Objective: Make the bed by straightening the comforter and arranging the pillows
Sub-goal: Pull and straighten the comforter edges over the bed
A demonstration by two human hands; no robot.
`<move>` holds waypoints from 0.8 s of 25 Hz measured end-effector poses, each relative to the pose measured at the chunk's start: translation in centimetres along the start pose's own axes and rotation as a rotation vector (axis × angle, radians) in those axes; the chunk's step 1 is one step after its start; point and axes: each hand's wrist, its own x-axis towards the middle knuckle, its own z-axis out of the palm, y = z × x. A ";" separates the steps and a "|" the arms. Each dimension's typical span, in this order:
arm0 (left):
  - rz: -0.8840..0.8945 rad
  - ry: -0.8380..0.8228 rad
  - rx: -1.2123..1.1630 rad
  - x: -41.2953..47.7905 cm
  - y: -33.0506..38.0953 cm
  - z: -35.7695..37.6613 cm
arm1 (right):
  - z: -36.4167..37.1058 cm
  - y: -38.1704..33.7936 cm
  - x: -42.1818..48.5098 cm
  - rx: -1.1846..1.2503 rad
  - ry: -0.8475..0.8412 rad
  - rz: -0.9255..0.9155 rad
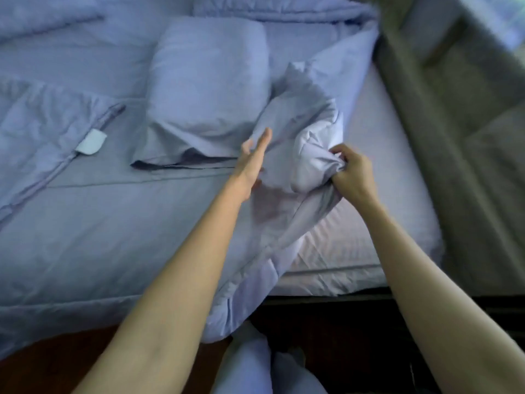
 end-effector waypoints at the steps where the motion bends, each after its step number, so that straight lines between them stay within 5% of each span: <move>1: -0.024 -0.096 0.086 -0.7 0.8 3.0 | -1.8 2.0 -1.6 0.011 -0.006 0.015; 7: 0.013 -0.394 0.683 -3.5 -2.2 16.4 | -8.2 10.6 -9.5 0.313 -0.241 0.204; 10: 0.047 -0.431 0.706 -4.3 -4.9 17.4 | -10.9 14.5 -11.3 0.546 -0.413 0.479; 14: 0.104 -0.544 0.790 -6.4 -8.4 18.1 | -13.0 18.9 -8.1 0.361 -0.208 0.708; 20: 0.174 -0.880 0.900 -8.3 -11.8 20.4 | -10.4 17.0 2.7 0.253 -0.180 0.600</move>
